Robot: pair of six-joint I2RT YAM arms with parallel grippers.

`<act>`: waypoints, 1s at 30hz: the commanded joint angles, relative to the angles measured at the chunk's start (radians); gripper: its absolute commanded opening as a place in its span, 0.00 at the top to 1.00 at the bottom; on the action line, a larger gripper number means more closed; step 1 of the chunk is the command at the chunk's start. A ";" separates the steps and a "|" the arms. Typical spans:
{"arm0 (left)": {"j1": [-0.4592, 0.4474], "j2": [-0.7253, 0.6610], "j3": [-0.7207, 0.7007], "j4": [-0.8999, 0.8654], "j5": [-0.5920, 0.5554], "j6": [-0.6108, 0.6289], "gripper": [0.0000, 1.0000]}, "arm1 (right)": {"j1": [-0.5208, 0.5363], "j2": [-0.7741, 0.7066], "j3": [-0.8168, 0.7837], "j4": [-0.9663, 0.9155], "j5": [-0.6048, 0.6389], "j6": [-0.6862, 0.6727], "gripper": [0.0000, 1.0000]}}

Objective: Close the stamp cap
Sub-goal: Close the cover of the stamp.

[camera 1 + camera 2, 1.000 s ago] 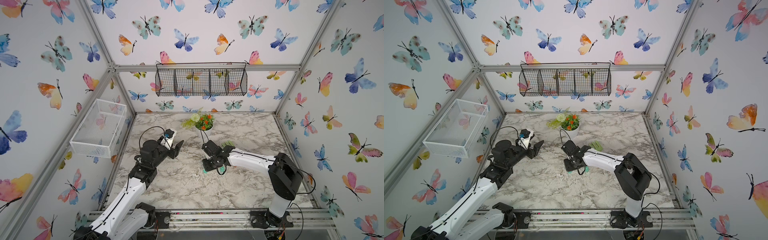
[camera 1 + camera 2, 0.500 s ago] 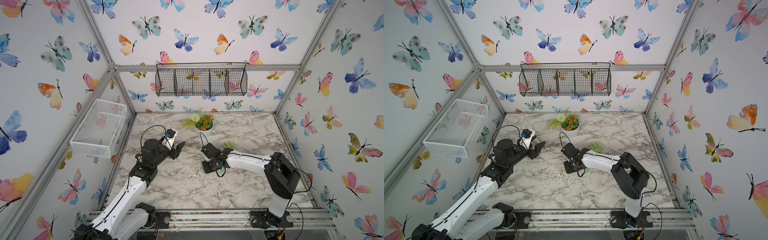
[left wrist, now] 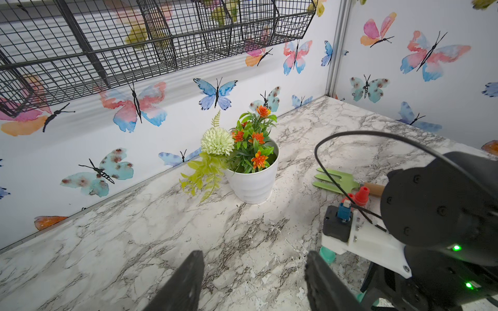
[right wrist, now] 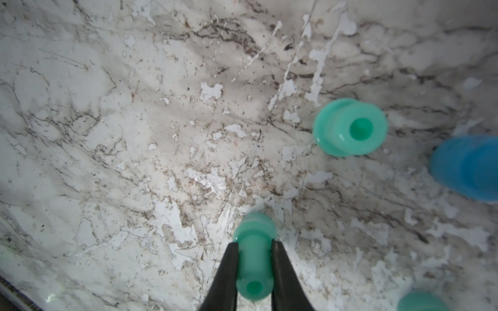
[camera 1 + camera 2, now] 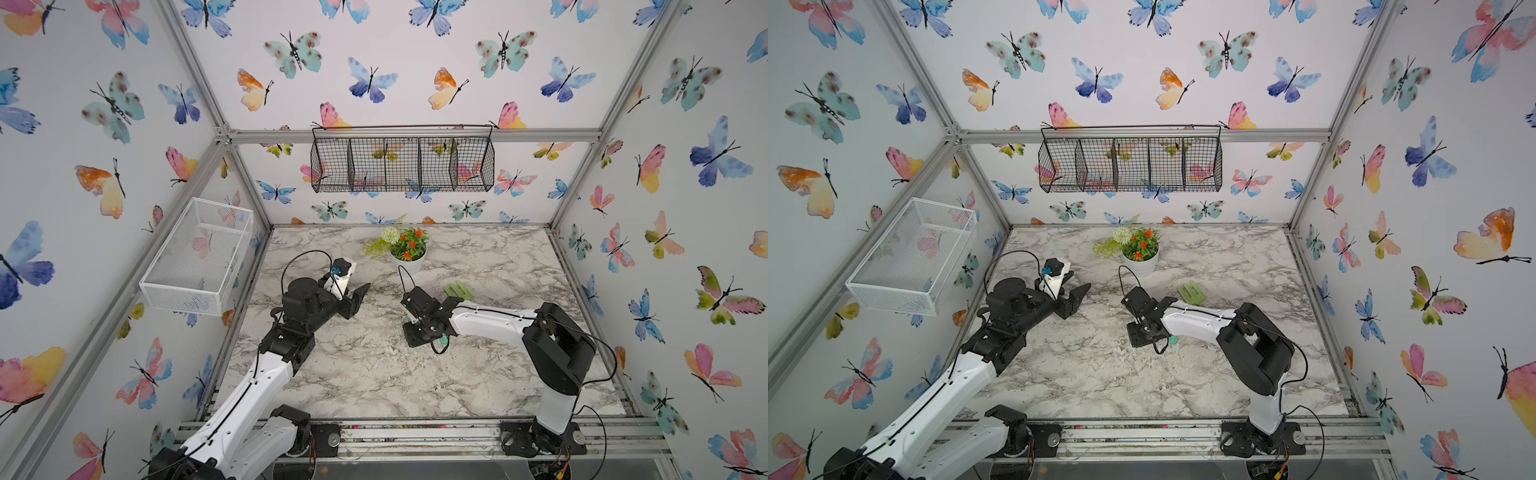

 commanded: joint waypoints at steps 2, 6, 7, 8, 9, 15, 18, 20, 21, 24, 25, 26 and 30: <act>0.008 -0.001 0.022 0.000 0.023 -0.010 0.38 | 0.016 0.041 0.020 -0.088 0.044 -0.014 0.93; 0.009 -0.002 0.021 0.001 0.025 -0.009 0.38 | 0.022 0.036 0.051 -0.132 0.059 -0.021 0.94; 0.009 -0.001 0.022 0.001 0.025 -0.010 0.38 | 0.025 0.036 0.060 -0.146 0.067 -0.023 0.93; 0.009 -0.002 0.022 0.001 0.025 -0.010 0.38 | 0.027 0.037 0.069 -0.158 0.071 -0.025 0.94; 0.009 -0.002 0.022 0.000 0.026 -0.010 0.38 | 0.027 0.041 0.081 -0.175 0.080 -0.027 0.93; 0.011 -0.003 0.022 0.001 0.028 -0.010 0.38 | 0.037 0.064 0.127 -0.234 0.104 -0.039 0.93; 0.012 -0.004 0.023 0.001 0.029 -0.011 0.38 | 0.045 0.077 0.151 -0.257 0.123 -0.042 0.93; 0.013 -0.003 0.022 0.000 0.030 -0.013 0.38 | 0.048 0.086 0.162 -0.264 0.127 -0.046 0.94; 0.014 -0.002 0.022 0.001 0.032 -0.012 0.38 | 0.050 0.090 0.166 -0.268 0.133 -0.046 0.93; 0.015 -0.003 0.023 0.000 0.034 -0.011 0.38 | 0.059 0.097 0.175 -0.284 0.162 -0.048 0.94; 0.015 -0.002 0.022 0.000 0.034 -0.012 0.38 | 0.061 0.102 0.180 -0.292 0.172 -0.048 0.94; 0.015 -0.002 0.022 0.001 0.035 -0.012 0.38 | 0.063 0.109 0.182 -0.301 0.182 -0.049 0.94; 0.017 0.003 0.026 0.002 0.043 -0.014 0.38 | 0.070 0.123 0.172 -0.305 0.200 -0.052 0.94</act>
